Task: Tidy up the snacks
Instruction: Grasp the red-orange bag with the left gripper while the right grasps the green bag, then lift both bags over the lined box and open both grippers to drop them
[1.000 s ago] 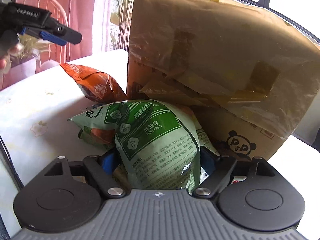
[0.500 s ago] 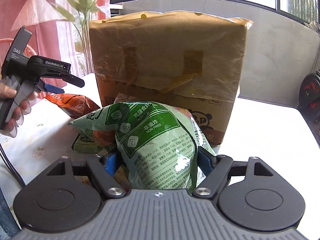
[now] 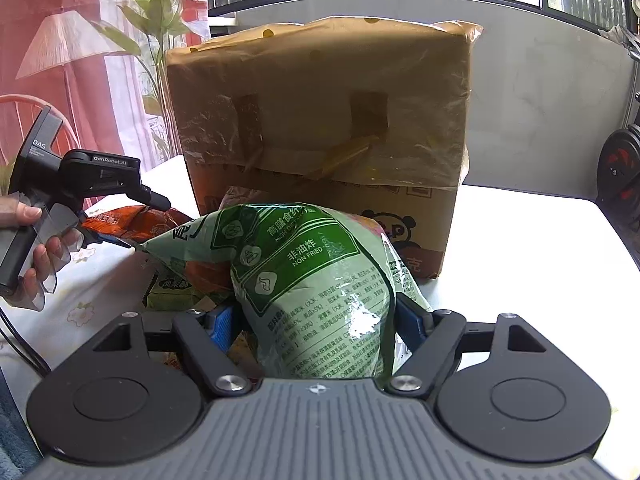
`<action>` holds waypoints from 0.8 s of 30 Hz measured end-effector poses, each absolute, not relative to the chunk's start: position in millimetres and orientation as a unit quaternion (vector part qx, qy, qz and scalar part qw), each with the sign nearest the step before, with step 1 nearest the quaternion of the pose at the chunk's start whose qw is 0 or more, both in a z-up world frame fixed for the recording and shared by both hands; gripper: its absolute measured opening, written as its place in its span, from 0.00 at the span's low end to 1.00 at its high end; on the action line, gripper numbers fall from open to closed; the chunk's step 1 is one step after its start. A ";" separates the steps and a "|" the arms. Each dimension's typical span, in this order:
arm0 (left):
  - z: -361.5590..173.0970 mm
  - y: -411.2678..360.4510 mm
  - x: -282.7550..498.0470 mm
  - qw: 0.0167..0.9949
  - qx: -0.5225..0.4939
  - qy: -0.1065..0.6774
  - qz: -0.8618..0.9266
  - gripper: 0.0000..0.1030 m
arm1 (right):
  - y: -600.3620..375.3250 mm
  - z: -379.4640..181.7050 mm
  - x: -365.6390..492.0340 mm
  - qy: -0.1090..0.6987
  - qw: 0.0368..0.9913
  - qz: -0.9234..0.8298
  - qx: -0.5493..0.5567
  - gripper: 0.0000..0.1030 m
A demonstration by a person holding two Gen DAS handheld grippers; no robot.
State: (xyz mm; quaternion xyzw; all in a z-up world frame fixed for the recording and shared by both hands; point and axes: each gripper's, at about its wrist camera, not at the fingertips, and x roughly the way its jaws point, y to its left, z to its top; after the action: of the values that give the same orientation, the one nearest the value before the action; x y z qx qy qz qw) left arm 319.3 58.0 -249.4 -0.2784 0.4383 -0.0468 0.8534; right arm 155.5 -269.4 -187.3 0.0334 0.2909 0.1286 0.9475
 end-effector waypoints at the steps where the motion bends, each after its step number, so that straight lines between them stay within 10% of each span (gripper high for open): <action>1: -247.2 55.5 316.4 0.859 -0.267 0.434 -0.049 0.77 | -269.8 -187.4 154.5 0.291 0.948 0.127 0.035 0.76; 6: -235.5 46.7 291.6 0.883 -0.229 0.404 -0.067 0.60 | -275.0 -187.9 150.6 0.289 0.948 0.122 0.050 0.76; 24: -142.4 53.8 187.8 0.958 -0.125 0.256 -0.041 0.59 | -283.5 -163.6 131.3 0.236 0.961 0.126 0.073 0.76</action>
State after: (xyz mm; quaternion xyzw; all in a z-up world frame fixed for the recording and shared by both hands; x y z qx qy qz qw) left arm 187.8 53.8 -142.4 -0.1253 0.2560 -0.0413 0.9576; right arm 131.3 -283.5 -163.6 0.0730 0.2360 0.1263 0.9608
